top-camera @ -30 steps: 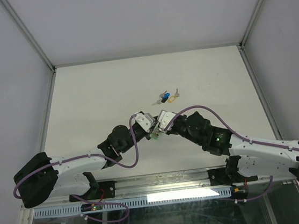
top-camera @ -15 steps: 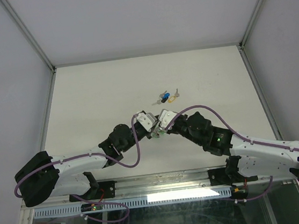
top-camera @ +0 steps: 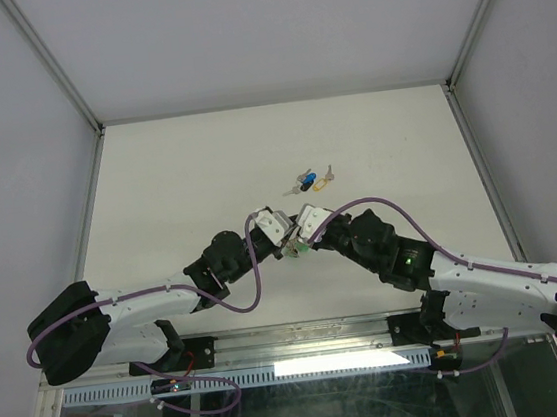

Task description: Put the keys on the keyring

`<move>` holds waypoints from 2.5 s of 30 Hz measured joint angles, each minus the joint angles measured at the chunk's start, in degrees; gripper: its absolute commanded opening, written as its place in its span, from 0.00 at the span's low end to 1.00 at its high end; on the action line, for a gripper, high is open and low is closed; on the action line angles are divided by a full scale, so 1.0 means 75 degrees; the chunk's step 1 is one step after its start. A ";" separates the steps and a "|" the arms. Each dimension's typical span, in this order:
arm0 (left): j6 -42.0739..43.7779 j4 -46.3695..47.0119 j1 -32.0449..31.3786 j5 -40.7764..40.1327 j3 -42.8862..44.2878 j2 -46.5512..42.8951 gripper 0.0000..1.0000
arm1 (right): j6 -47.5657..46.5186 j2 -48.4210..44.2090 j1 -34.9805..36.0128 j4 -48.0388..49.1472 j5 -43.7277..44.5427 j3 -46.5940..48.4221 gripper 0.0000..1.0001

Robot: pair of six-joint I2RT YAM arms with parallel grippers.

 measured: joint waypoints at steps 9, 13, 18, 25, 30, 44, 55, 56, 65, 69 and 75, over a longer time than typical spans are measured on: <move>0.0064 -0.0015 0.0006 0.0096 0.0000 -0.0003 0.00 | -0.0073 0.0006 0.0015 0.0020 0.0073 -0.0032 0.00; 0.0137 -0.0009 0.0012 0.0119 0.0000 -0.0003 0.00 | -0.0087 0.0015 0.0023 0.0122 0.0134 -0.0073 0.00; 0.0181 -0.0015 0.0017 0.0152 0.0000 -0.0003 0.00 | -0.0085 0.0058 0.0029 0.0265 0.0227 -0.0128 0.00; 0.0204 -0.0073 0.0052 0.0221 0.0000 -0.0003 0.00 | -0.0085 0.0119 0.0044 0.0321 0.0286 -0.0131 0.00; 0.0262 -0.0070 0.0067 0.0344 0.0003 -0.0003 0.00 | -0.0085 0.0099 0.0079 0.0347 0.0452 -0.0149 0.00; 0.0379 -0.0149 0.0070 0.0635 0.0102 0.0006 0.00 | -0.0052 -0.0096 0.0085 0.0344 0.0662 -0.0216 0.00; 0.0358 -0.0734 -0.0160 0.2165 0.0152 0.0117 0.00 | -0.0408 -0.0379 -0.0122 0.1297 0.1343 -0.0286 0.00; 0.0358 -0.0764 -0.0192 0.2224 0.0152 0.0117 0.00 | -0.0431 -0.0434 -0.0125 0.1346 0.1378 -0.0286 0.00; 0.0356 -0.0819 -0.0192 0.2331 0.0152 0.0117 0.00 | -0.0522 -0.0935 -0.0125 0.0950 0.1338 -0.0286 0.00; 0.0356 -0.0816 -0.0192 0.2165 0.0149 0.0117 0.00 | -0.0041 -0.1192 -0.0125 0.0082 0.1341 -0.0125 0.01; 0.0309 -0.0796 -0.0192 0.1682 0.0108 0.0108 0.00 | 0.1652 -0.1020 -0.0358 -0.1463 0.1577 0.0629 0.17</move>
